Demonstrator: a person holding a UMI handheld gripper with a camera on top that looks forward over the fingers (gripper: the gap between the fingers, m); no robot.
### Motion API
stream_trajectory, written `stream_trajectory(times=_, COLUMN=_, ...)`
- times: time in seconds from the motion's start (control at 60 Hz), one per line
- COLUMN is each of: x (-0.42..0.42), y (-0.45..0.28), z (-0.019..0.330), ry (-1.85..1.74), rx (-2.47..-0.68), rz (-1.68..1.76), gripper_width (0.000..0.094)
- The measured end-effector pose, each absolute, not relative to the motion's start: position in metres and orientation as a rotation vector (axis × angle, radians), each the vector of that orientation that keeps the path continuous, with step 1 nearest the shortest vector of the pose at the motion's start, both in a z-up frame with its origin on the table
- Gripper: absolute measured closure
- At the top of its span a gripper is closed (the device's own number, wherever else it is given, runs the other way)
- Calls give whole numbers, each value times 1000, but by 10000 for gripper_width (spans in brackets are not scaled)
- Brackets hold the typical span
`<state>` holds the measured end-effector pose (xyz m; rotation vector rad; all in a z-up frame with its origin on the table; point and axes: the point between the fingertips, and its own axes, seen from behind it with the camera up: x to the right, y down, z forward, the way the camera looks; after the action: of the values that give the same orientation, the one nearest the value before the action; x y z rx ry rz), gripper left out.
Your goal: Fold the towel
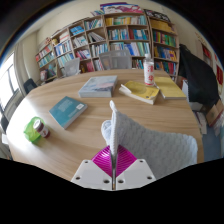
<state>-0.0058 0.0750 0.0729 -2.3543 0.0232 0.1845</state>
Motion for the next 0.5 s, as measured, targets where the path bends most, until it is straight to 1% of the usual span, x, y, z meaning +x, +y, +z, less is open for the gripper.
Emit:
stream_trajectory(times=0.05, x=21, y=74, z=94, ry=86, rx=-2320, rz=230, gripper_width=913)
stream_trajectory(times=0.117, x=76, y=66, z=115, ry=134, rx=-2301, rz=195, gripper_width=910)
stream_trajectory(times=0.217, x=146, y=50, z=113, ry=201, rx=-2311, rz=147, gripper_width=900)
stream_trajectory(times=0.25, x=168, y=44, z=103, ry=221, rx=-2329, rz=123, gripper_width=898)
stream_trajectory(times=0.317, x=205, y=27, z=69, ry=249, rx=-2409, rz=64, gripper_width=897)
stream_trajectory(times=0.417, x=225, y=16, z=19, ry=262, rx=-2489, rz=26, gripper_width=884)
stream_trajectory(times=0.5, x=229, y=18, z=11, ry=230, rx=-2468, rz=-7, gripper_width=859)
